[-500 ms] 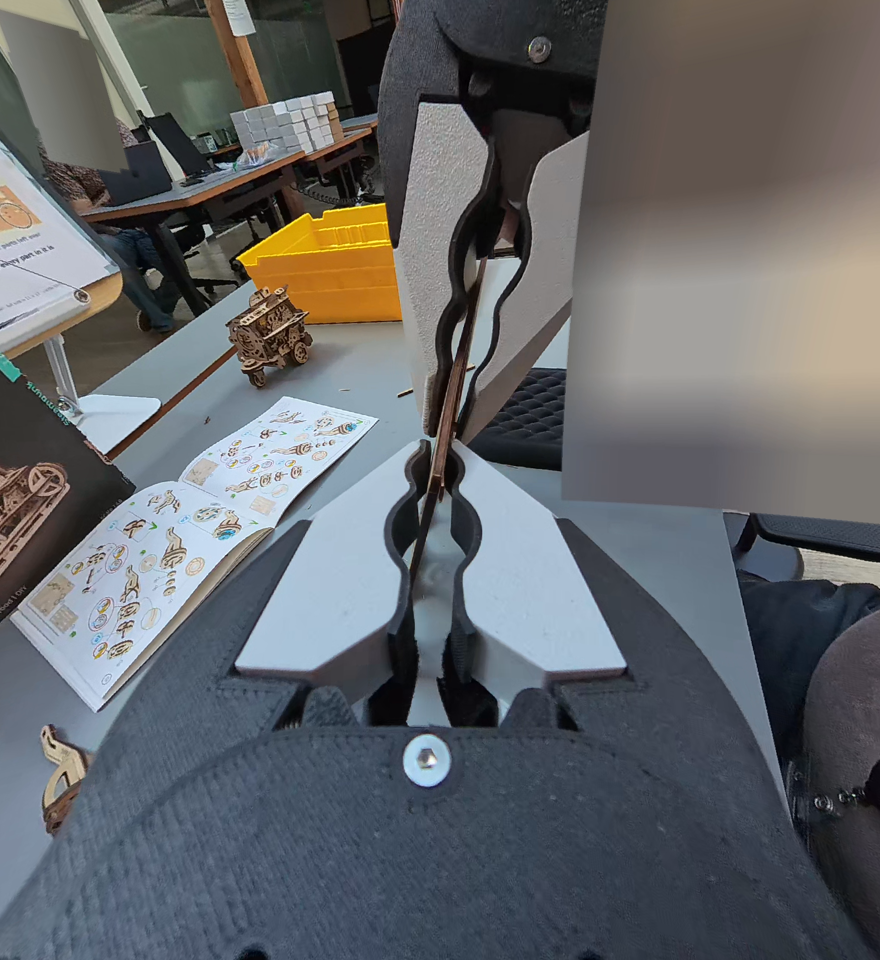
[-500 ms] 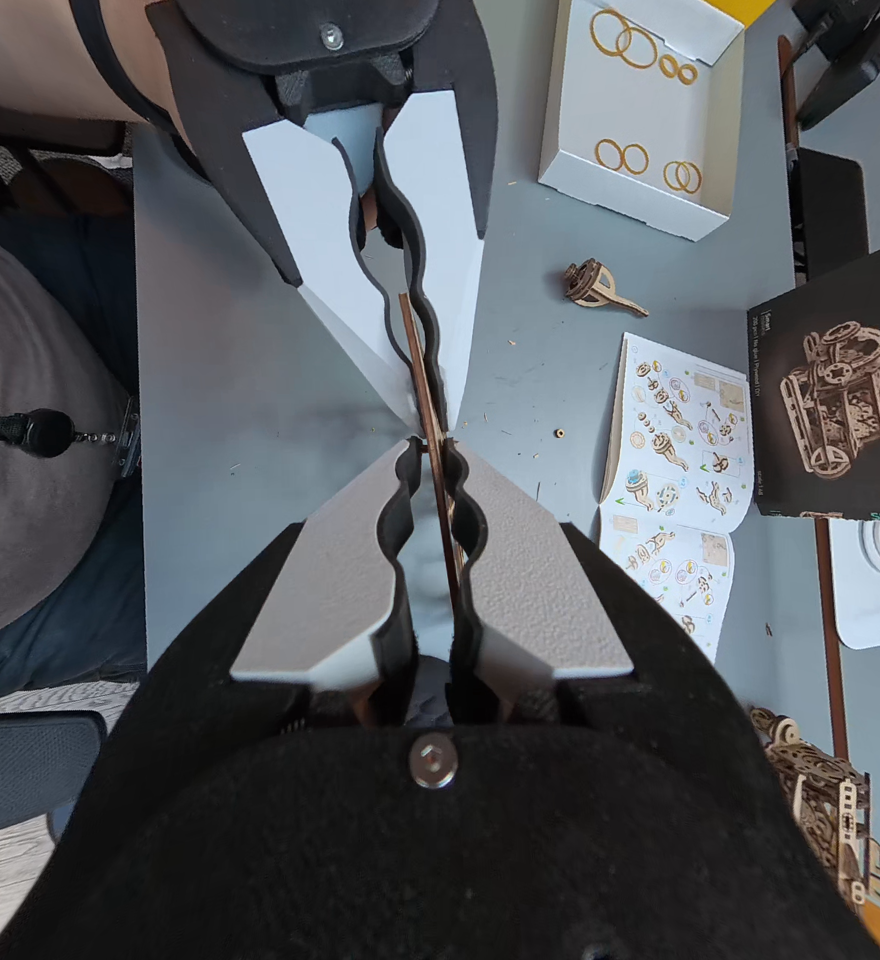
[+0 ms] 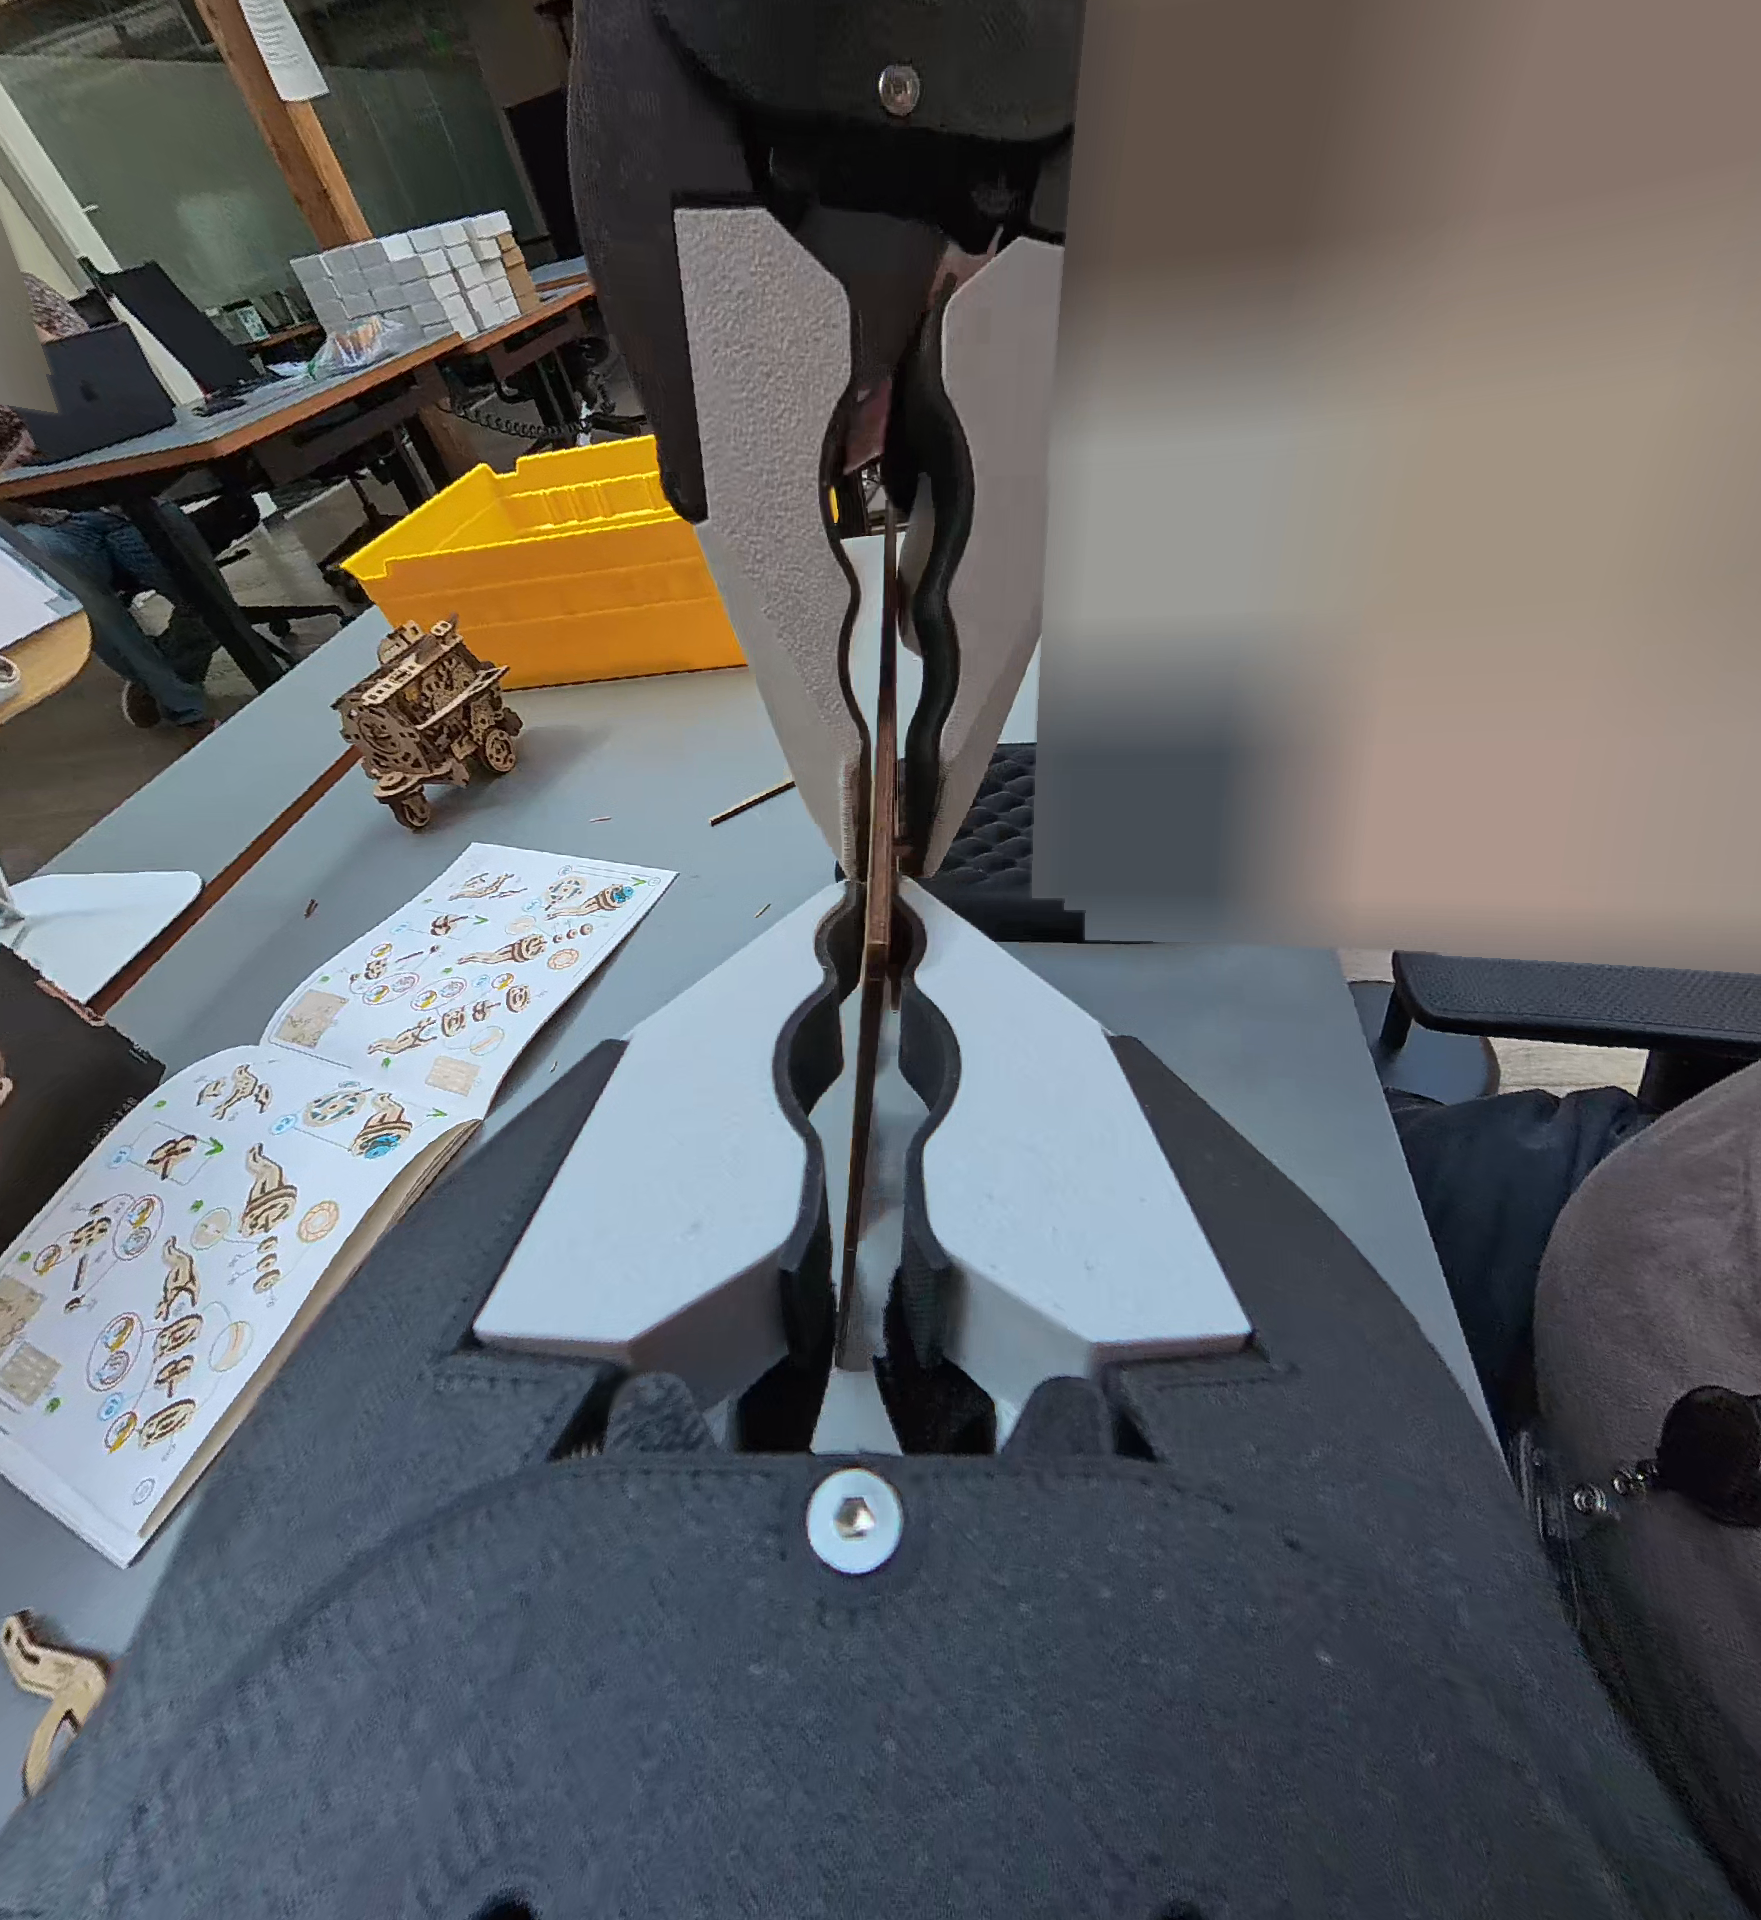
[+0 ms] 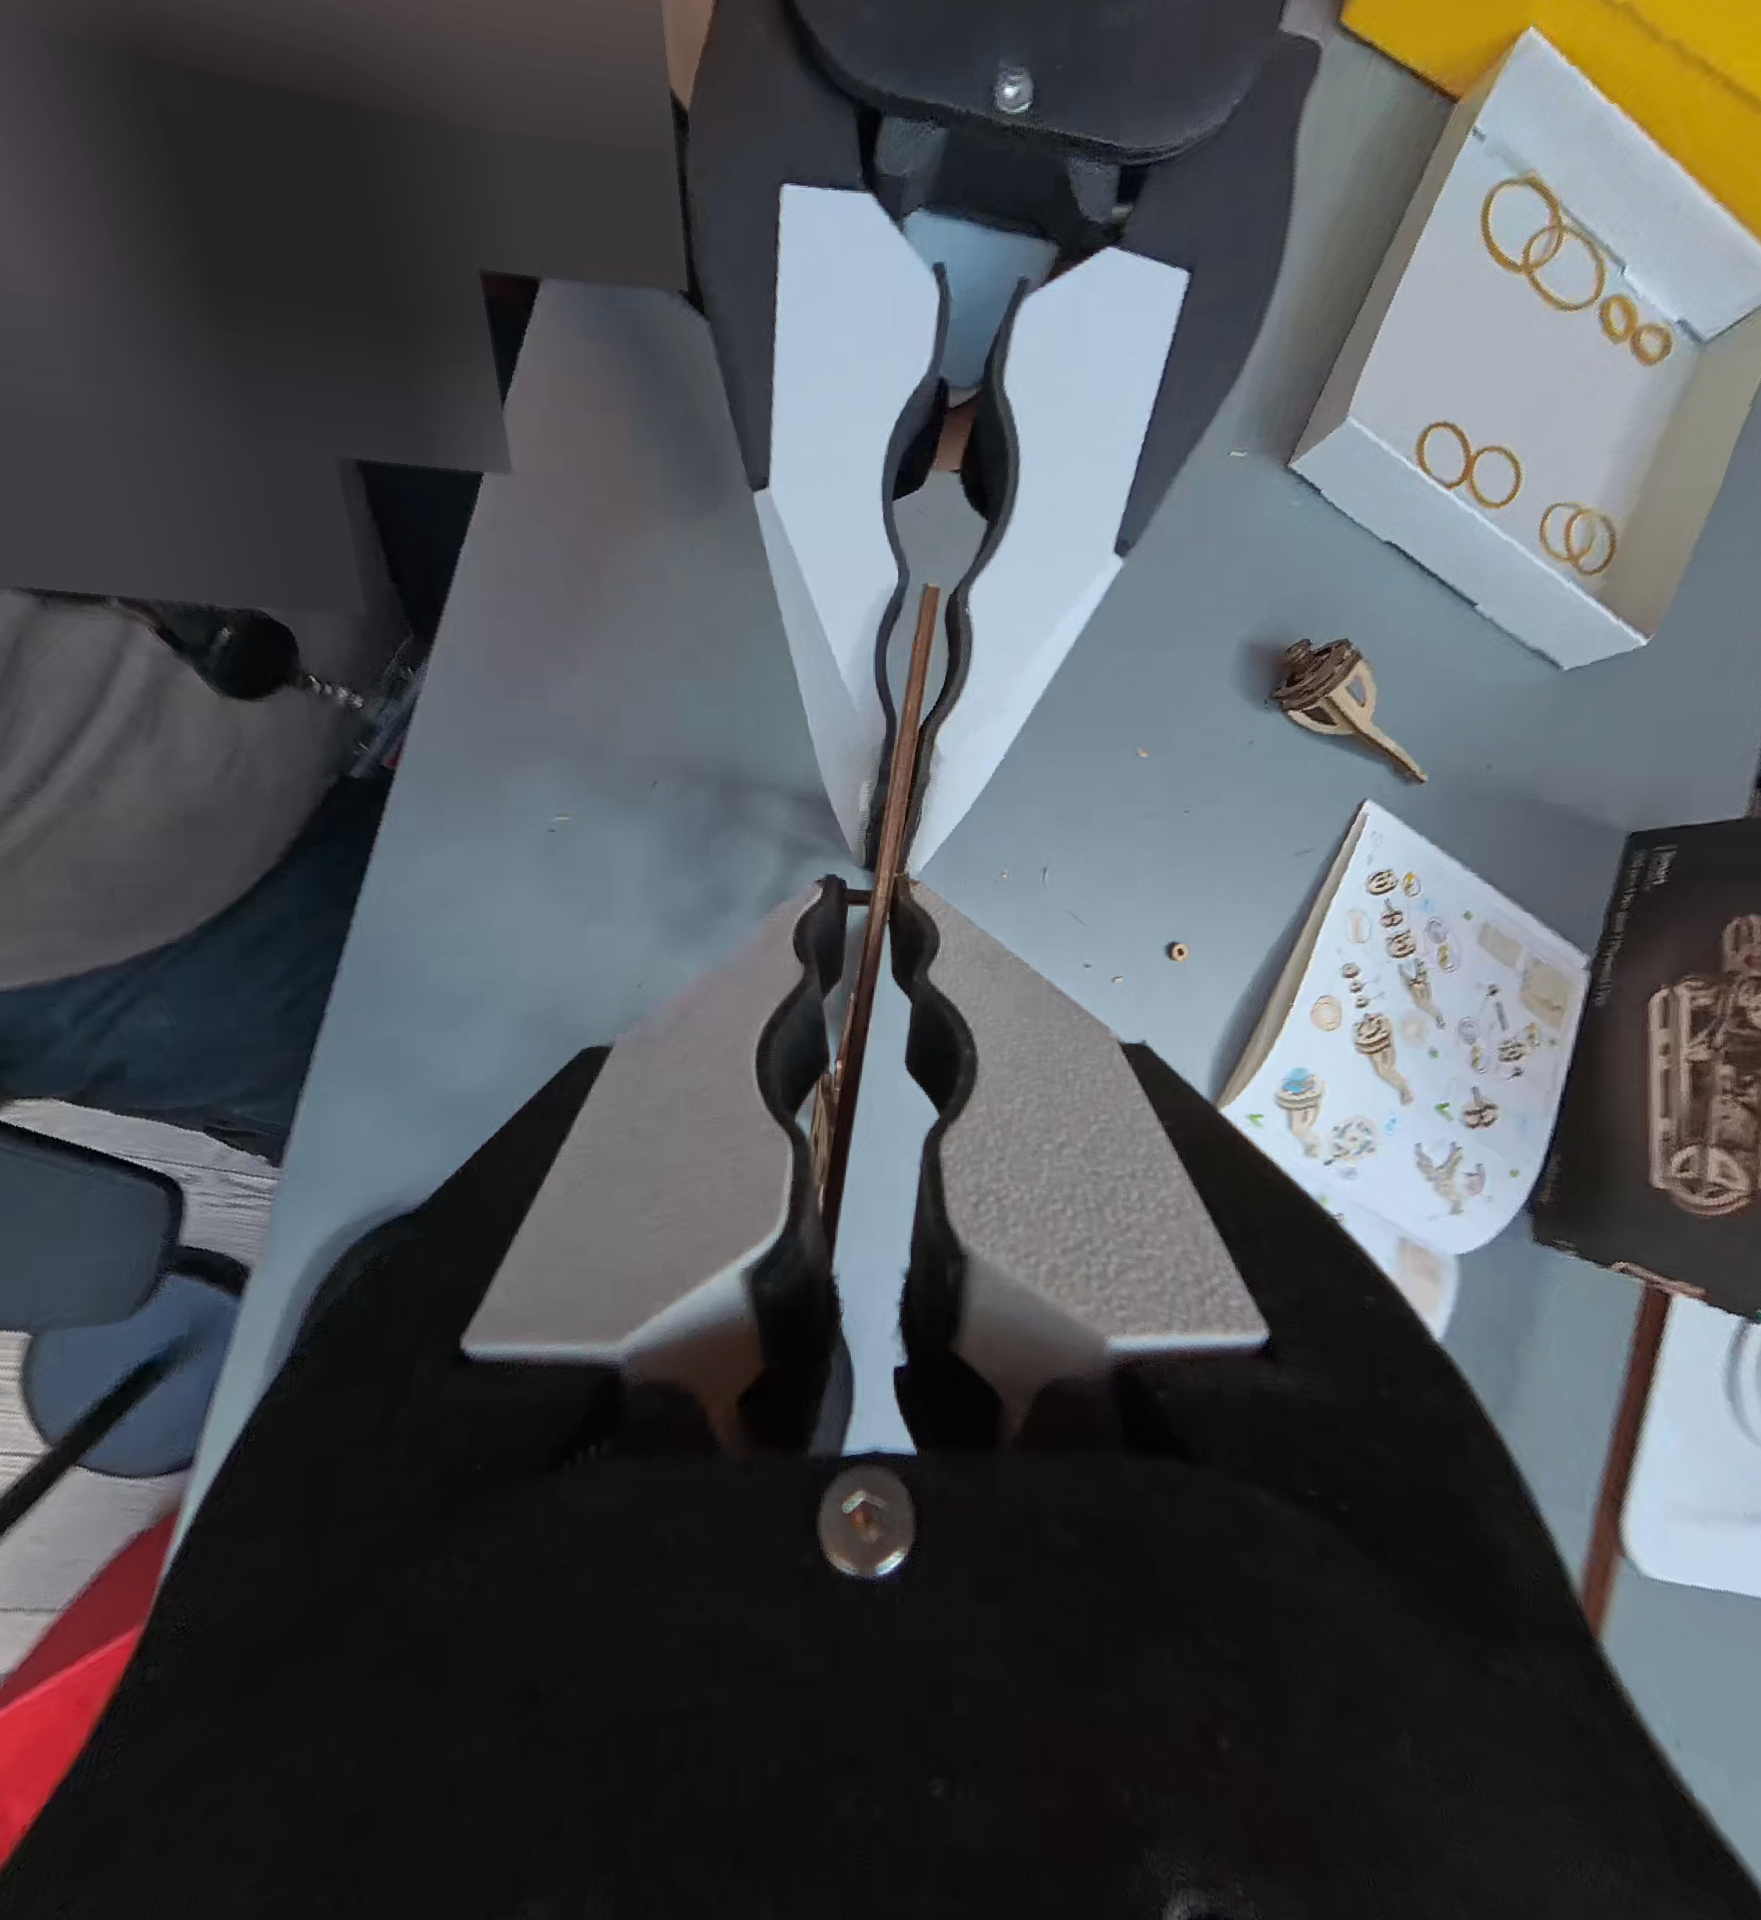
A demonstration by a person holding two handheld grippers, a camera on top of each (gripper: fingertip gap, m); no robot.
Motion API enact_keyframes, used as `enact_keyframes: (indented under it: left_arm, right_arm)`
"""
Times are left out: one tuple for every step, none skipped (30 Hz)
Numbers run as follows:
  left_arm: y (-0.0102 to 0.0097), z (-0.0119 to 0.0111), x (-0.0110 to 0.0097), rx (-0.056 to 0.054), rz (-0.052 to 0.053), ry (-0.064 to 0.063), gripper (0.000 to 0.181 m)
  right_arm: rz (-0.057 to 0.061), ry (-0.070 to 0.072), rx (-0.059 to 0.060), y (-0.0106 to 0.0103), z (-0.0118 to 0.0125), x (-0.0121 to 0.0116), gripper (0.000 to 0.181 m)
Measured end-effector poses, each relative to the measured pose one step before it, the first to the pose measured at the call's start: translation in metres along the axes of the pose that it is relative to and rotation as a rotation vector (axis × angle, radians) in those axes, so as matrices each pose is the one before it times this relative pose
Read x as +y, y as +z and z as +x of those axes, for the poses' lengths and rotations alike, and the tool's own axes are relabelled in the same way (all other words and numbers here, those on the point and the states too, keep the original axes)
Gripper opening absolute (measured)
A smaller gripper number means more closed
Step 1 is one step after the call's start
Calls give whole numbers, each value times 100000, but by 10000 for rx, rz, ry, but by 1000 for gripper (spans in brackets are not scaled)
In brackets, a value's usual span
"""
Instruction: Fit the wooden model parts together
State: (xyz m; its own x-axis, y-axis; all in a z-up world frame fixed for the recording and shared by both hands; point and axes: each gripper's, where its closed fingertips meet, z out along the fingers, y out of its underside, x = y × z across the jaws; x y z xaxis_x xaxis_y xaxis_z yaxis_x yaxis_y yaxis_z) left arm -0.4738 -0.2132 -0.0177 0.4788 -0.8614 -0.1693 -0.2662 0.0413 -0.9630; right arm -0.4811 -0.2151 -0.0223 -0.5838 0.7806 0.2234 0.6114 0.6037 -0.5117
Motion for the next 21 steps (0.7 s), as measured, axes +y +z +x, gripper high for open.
enact_keyframes:
  left_arm:
    - [-63, -147, -106, 13, 124, -236, 2]
    - [-57, -311, -4, -79, 76, -282, 1]
    - [-1, -339, 139, -82, 2, -244, 4]
    - [40, -115, 32, 68, 68, -227, 4]
    - [77, -11, 9, 130, 72, -238, 2]
    - [88, -133, 77, 63, 20, -210, 2]
    - [79, -233, 73, 12, 27, -250, 2]
    - [48, -204, 6, 38, 42, -305, 2]
    - [33, -126, -75, 79, 72, -294, 2]
    - [45, -133, -55, 22, 35, -245, 2]
    - [30, -211, -33, -64, 9, -117, 2]
    - [25, -164, -8, -89, -25, -30, 2]
    - [27, -81, 57, -56, -64, -10, 2]
    - [39, -38, 89, -50, -72, 17, 1]
    - [-2, -107, 43, -91, -14, 39, 2]
    - [-51, -115, 22, -65, 12, -10, 2]
    - [-84, -54, 13, 10, 1, -83, 2]
    - [-113, -72, 16, 12, -3, -127, 1]
    - [-117, -117, 38, -15, 3, -118, 2]
    - [-149, -111, 42, -28, 6, -102, 1]
    - [-172, -103, 46, -30, 7, -91, 1]
  right_arm:
    - [174, 720, -226, -112, 216, -108, 8]
    - [234, 537, -66, -141, 347, -115, 7]
    - [211, 309, -127, -112, 139, -80, 7]
    - [144, 134, -43, -34, 140, 30, 7]
    - [106, 67, -66, 18, 76, 57, 7]
    - [48, 40, 71, 35, 253, 102, 8]
    - [66, -31, 107, 46, 315, 106, 8]
    - [76, -21, 30, -57, 194, 21, 8]
    - [61, 34, 1, -85, 169, -9, 8]
    - [26, 25, 56, -41, 222, 45, 8]
    - [21, 1, 75, -36, 206, 16, 8]
    - [-21, -22, 112, 11, 208, 66, 10]
    - [-60, -56, 67, 28, 55, 94, 12]
    - [-105, -66, 61, 40, 24, 144, 16]
    - [-105, -49, 96, -2, 51, 142, 19]
    - [-70, -41, 92, -36, 33, 98, 22]
    - [-8, -28, 150, -92, 95, 37, 24]
    - [68, -20, 189, -148, 138, -50, 26]
    - [95, 11, 347, -235, 360, -92, 27]
    - [128, 19, 511, -313, 552, -146, 30]
    - [138, 41, 550, -359, 470, -184, 37]
